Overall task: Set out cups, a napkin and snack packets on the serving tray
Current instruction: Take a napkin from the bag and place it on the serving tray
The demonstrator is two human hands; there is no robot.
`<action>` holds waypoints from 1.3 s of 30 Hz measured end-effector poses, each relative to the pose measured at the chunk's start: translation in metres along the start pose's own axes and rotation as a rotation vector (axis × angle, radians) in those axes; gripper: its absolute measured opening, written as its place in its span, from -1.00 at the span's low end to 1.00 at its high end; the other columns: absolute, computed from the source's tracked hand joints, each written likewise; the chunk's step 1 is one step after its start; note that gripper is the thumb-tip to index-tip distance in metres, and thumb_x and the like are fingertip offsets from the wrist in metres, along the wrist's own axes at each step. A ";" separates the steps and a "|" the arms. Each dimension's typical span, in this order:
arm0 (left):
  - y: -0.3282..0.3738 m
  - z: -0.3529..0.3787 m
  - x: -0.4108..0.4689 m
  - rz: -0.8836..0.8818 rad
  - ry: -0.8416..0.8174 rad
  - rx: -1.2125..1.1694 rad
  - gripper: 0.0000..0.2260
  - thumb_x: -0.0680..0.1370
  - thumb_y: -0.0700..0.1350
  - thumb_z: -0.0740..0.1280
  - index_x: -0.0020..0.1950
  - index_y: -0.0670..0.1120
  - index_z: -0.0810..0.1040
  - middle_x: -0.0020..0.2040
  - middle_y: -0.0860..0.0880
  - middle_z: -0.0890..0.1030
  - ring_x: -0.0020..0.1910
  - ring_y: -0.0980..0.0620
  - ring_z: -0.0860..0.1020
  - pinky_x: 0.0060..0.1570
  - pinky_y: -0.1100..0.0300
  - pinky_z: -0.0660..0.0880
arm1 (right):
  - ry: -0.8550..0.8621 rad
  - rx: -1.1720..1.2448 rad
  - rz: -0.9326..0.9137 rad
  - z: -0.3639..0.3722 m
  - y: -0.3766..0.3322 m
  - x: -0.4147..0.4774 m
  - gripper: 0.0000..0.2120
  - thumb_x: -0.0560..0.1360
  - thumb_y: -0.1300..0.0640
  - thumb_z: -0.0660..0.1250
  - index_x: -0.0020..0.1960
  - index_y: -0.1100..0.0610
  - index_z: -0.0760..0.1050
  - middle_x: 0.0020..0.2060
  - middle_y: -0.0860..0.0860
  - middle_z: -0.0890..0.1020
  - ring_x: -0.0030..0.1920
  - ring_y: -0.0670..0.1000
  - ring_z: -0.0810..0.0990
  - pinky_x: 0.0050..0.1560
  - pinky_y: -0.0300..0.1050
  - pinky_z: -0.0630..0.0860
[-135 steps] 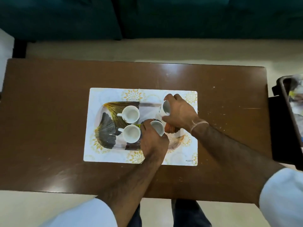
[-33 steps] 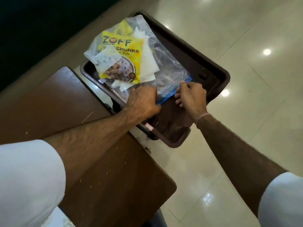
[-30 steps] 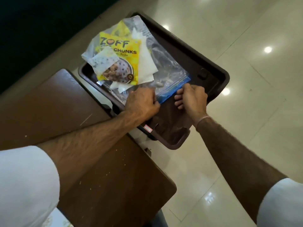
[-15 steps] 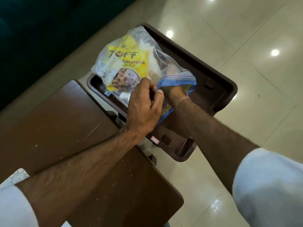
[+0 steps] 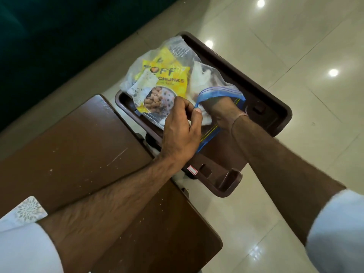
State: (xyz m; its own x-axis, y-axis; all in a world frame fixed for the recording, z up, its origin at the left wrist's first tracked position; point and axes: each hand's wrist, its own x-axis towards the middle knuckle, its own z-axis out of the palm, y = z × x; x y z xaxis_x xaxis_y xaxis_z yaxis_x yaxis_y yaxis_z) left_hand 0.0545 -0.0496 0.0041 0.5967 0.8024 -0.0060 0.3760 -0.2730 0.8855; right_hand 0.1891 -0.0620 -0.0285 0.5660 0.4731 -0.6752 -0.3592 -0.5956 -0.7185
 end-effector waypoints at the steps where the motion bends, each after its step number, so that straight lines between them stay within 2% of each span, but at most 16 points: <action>1: 0.000 0.000 0.000 -0.016 0.009 0.001 -0.88 0.61 -0.10 0.26 -0.07 -0.08 0.36 -0.27 0.13 0.41 -0.29 0.22 0.42 -0.33 0.41 0.30 | 0.025 -0.014 -0.036 -0.007 0.001 -0.011 -0.93 0.54 0.20 0.39 -0.12 0.12 0.54 -0.20 0.02 0.64 -0.20 0.00 0.63 -0.09 -0.08 0.59; 2: 0.001 0.001 0.000 -0.032 0.014 0.002 -0.88 0.60 -0.10 0.26 -0.07 -0.08 0.35 -0.28 0.13 0.42 -0.30 0.24 0.43 -0.34 0.41 0.31 | 0.026 -0.010 -0.055 -0.017 0.005 -0.021 -0.95 0.53 0.18 0.42 -0.03 0.15 0.59 -0.11 0.05 0.71 -0.12 0.03 0.70 -0.05 -0.06 0.63; 4: 0.000 0.001 -0.001 -0.064 0.017 0.015 -0.88 0.60 -0.09 0.28 -0.07 -0.08 0.37 -0.30 0.12 0.44 -0.36 0.23 0.43 -0.38 0.44 0.30 | -0.020 0.040 -0.033 -0.040 0.013 -0.046 -0.79 0.55 0.17 0.41 0.16 0.21 0.60 0.02 0.10 0.74 -0.02 0.09 0.74 0.02 0.02 0.66; 9: 0.001 -0.001 -0.007 -0.192 -0.053 -0.012 -0.87 0.57 -0.03 0.35 -0.04 -0.04 0.45 -0.24 0.12 0.52 -0.31 0.31 0.49 -0.35 0.47 0.37 | -0.052 0.129 0.049 -0.094 0.028 -0.103 -0.77 0.57 0.16 0.37 0.18 0.25 0.60 -0.02 0.09 0.76 0.00 0.09 0.74 -0.09 -0.09 0.67; 14: 0.014 -0.019 -0.039 -0.267 -0.160 -0.116 -0.78 0.48 0.14 0.41 -0.04 0.07 0.43 -0.09 0.13 0.62 -0.19 0.28 0.57 -0.26 0.43 0.44 | -0.160 0.202 0.052 -0.112 0.027 -0.142 -0.72 0.57 0.11 0.35 0.23 0.21 0.59 0.12 0.14 0.71 0.13 0.14 0.71 0.13 0.01 0.64; 16: 0.018 -0.035 -0.055 -0.314 -0.243 -0.289 -0.73 0.42 0.18 0.44 -0.07 0.07 0.47 -0.07 0.10 0.66 -0.14 0.16 0.62 -0.15 0.24 0.57 | -0.206 0.204 0.050 -0.097 0.023 -0.152 -0.70 0.58 0.11 0.34 0.26 0.22 0.57 0.13 0.15 0.71 0.13 0.16 0.70 0.12 0.04 0.64; 18: 0.016 -0.053 -0.071 -0.323 -0.306 -0.341 -0.67 0.37 0.21 0.49 -0.06 0.05 0.50 -0.10 0.07 0.65 -0.11 0.01 0.64 -0.16 0.01 0.63 | -0.245 0.226 0.045 -0.071 0.019 -0.159 -0.71 0.56 0.14 0.33 0.24 0.22 0.57 0.07 0.12 0.73 0.05 0.13 0.73 -0.03 -0.02 0.67; 20: 0.010 -0.072 -0.084 -0.317 -0.299 -0.310 -0.64 0.33 0.19 0.54 -0.02 0.09 0.51 -0.09 0.10 0.63 -0.08 0.06 0.64 -0.16 0.04 0.64 | -0.251 0.244 0.023 -0.043 0.016 -0.165 -0.78 0.56 0.20 0.32 0.19 0.17 0.58 -0.03 0.07 0.76 -0.06 0.07 0.76 -0.17 -0.10 0.67; 22: -0.001 -0.096 -0.095 -0.327 -0.212 -0.264 -0.58 0.32 0.14 0.58 0.04 0.16 0.47 -0.02 0.17 0.61 -0.02 0.19 0.60 -0.16 0.22 0.62 | -0.230 0.235 -0.020 -0.012 0.015 -0.172 -0.80 0.58 0.24 0.31 0.19 0.13 0.55 -0.03 0.05 0.76 -0.07 0.05 0.76 -0.20 -0.10 0.67; 25: -0.018 -0.133 -0.111 -0.331 -0.140 -0.217 -0.58 0.34 0.11 0.59 0.05 0.20 0.43 0.05 0.21 0.58 0.05 0.22 0.57 -0.23 0.36 0.56 | -0.207 0.172 -0.084 0.027 0.015 -0.183 -0.72 0.59 0.25 0.31 0.29 0.10 0.43 0.11 0.07 0.70 0.08 0.12 0.71 -0.04 0.06 0.68; 27: -0.029 -0.159 -0.124 -0.358 -0.128 -0.197 -0.66 0.36 0.12 0.57 0.01 0.17 0.49 0.06 0.22 0.59 0.03 0.20 0.58 -0.20 0.34 0.58 | -0.237 0.089 -0.113 0.053 0.018 -0.194 -0.66 0.60 0.25 0.30 0.32 0.00 0.40 0.21 0.07 0.64 0.16 0.13 0.67 0.04 0.10 0.66; 31: -0.045 -0.205 -0.151 -0.491 -0.083 -0.242 -0.63 0.33 0.13 0.59 0.03 0.17 0.54 0.08 0.18 0.63 0.02 0.13 0.62 -0.12 0.15 0.67 | -0.330 0.014 -0.134 0.096 0.024 -0.216 -0.53 0.60 0.26 0.30 0.40 -0.12 0.33 0.27 -0.06 0.58 0.20 0.07 0.65 -0.06 0.02 0.69; 34: -0.056 -0.234 -0.171 -0.557 -0.084 -0.292 -0.70 0.35 0.10 0.59 0.00 0.12 0.59 0.03 0.13 0.67 -0.03 0.08 0.67 -0.15 0.07 0.69 | -0.359 -0.197 -0.253 0.124 0.029 -0.230 -0.31 0.56 0.29 0.36 0.52 -0.16 0.15 0.39 -0.08 0.47 0.34 0.05 0.54 0.12 0.09 0.66; 36: -0.063 -0.253 -0.185 -0.547 -0.072 -0.219 -0.78 0.38 0.10 0.57 -0.08 0.13 0.60 -0.04 0.19 0.66 -0.10 0.12 0.66 -0.28 0.28 0.62 | -0.372 -0.536 -0.546 0.142 0.027 -0.240 -0.14 0.49 0.25 0.45 0.57 -0.17 0.03 0.52 -0.04 0.27 0.48 0.04 0.37 0.32 0.16 0.53; 37: -0.066 -0.262 -0.192 -0.532 -0.074 -0.159 -0.80 0.38 0.10 0.56 -0.11 0.14 0.60 -0.07 0.23 0.64 -0.13 0.15 0.64 -0.35 0.40 0.53 | -0.395 -0.766 -0.746 0.151 0.025 -0.243 -0.13 0.46 0.16 0.48 0.57 -0.18 0.05 0.57 -0.03 0.14 0.53 0.06 0.24 0.41 0.19 0.42; 39: -0.072 -0.277 -0.204 -0.483 -0.099 -0.031 -0.81 0.40 0.10 0.55 -0.14 0.18 0.56 -0.11 0.29 0.59 -0.18 0.21 0.59 -0.40 0.53 0.37 | -0.517 -1.192 -1.057 0.169 0.016 -0.248 -0.26 0.37 -0.02 0.53 0.45 -0.25 0.26 0.60 -0.01 -0.05 0.58 0.16 0.04 0.43 0.29 0.22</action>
State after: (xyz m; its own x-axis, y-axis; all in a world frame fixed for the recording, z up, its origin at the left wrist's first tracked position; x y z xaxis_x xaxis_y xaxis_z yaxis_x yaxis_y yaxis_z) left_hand -0.2904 -0.0466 0.0701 0.4242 0.7786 -0.4624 0.6063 0.1351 0.7837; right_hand -0.0822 -0.0794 0.0994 -0.1996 0.9659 -0.1647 0.8577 0.0910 -0.5061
